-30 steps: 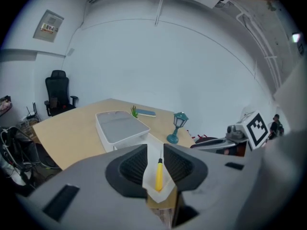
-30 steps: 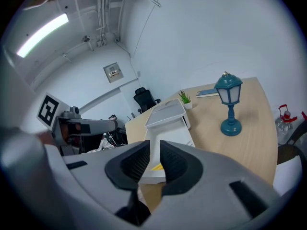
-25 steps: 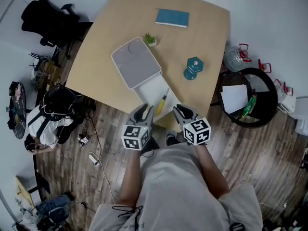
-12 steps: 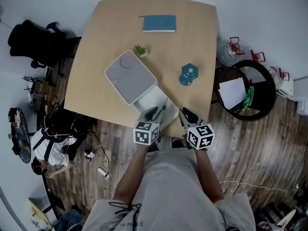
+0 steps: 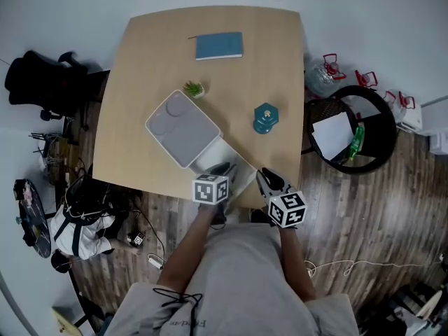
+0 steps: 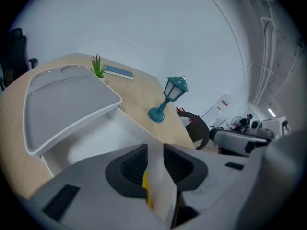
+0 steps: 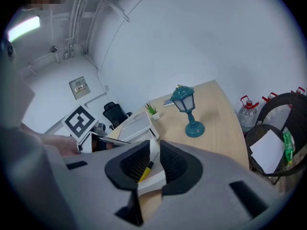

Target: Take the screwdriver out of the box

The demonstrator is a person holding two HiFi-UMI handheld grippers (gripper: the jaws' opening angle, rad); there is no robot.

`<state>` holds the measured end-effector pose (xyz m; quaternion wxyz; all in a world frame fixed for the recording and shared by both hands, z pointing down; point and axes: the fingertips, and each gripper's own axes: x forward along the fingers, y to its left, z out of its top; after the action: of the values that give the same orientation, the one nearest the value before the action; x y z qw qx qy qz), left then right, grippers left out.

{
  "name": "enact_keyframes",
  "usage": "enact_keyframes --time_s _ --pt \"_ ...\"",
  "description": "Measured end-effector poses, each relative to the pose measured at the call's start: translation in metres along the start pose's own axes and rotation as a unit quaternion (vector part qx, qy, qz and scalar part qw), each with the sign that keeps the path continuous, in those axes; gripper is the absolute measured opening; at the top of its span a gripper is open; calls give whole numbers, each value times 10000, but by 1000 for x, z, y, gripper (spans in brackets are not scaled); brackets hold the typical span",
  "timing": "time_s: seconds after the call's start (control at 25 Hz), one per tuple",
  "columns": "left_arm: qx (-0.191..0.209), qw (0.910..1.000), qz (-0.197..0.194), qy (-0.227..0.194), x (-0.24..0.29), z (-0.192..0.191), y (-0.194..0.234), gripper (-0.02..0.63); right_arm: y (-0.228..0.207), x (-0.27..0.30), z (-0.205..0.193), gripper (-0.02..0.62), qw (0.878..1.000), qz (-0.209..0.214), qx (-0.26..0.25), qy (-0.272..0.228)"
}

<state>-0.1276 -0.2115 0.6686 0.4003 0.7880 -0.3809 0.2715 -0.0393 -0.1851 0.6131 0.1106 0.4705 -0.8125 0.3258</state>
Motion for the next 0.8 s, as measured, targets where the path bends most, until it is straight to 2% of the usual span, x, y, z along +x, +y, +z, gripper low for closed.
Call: enact_keyframes --time_s 0.2,0.6,0.8 --pt "-61 9991 -159 396 19 -9 -2 98 -4 -7 -7 67 9970 -56 -711 285" --pt "88 9930 197 1163 30 -42 7 101 -22 -15 -16 67 9961 -222 -809 268" --pt "73 9915 205 1284 35 -50 7 106 -22 -15 -16 67 9969 -205 -730 187"
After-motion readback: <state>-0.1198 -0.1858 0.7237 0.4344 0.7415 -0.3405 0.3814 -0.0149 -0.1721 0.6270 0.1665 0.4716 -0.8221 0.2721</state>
